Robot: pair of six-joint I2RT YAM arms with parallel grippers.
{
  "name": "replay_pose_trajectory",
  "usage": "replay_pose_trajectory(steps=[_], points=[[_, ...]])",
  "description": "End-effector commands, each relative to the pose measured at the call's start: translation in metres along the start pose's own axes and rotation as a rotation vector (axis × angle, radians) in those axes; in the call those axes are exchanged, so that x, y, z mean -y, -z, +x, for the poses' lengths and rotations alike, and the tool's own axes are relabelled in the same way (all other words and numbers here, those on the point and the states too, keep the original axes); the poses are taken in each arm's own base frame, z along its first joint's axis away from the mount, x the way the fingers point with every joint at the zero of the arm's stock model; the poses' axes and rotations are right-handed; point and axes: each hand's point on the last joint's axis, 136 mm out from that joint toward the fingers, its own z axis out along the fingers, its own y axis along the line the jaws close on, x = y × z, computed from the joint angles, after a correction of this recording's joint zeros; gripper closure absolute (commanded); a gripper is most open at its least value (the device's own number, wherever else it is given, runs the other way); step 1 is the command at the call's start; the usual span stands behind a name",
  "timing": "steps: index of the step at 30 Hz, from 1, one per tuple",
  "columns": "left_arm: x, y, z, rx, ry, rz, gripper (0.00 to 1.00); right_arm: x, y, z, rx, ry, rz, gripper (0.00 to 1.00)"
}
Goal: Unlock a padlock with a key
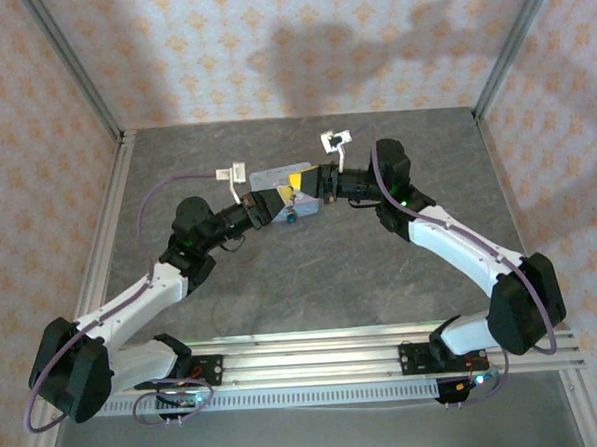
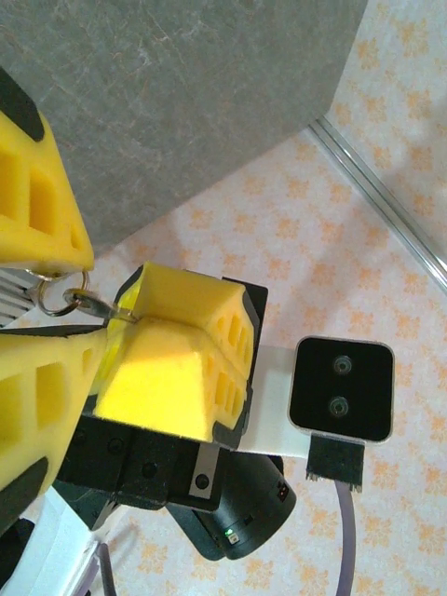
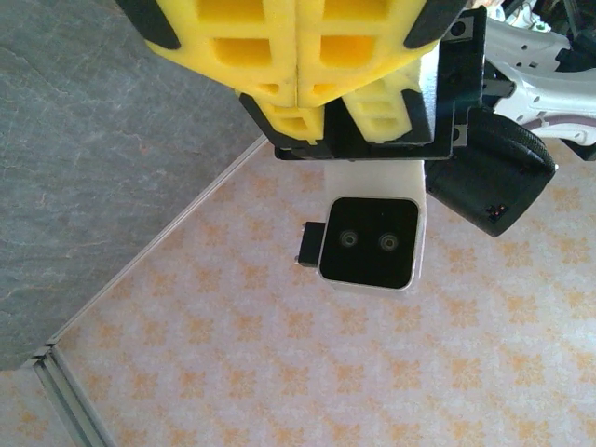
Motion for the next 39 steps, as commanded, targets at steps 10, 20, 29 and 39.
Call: replay_pose_trajectory(steps=[10, 20, 29, 39], points=[[0.016, -0.001, -0.005, 0.010, -0.042, 0.051, 1.00, -0.011, 0.002, -0.007, 0.048, 0.066, -0.022, 1.00], [0.009, 0.009, -0.002, -0.026, -0.116, -0.059, 1.00, 0.004, 0.008, -0.011, 0.112, 0.037, 0.068, 0.90], [-0.027, 0.053, 0.020, -0.152, -0.229, -0.340, 1.00, 0.036, 0.023, -0.002, 0.098, -0.030, 0.292, 0.35], [-0.114, 0.122, 0.040, -0.245, -0.173, -0.814, 1.00, 0.159, 0.029, 0.084, -0.178, -0.184, 0.877, 0.38]])
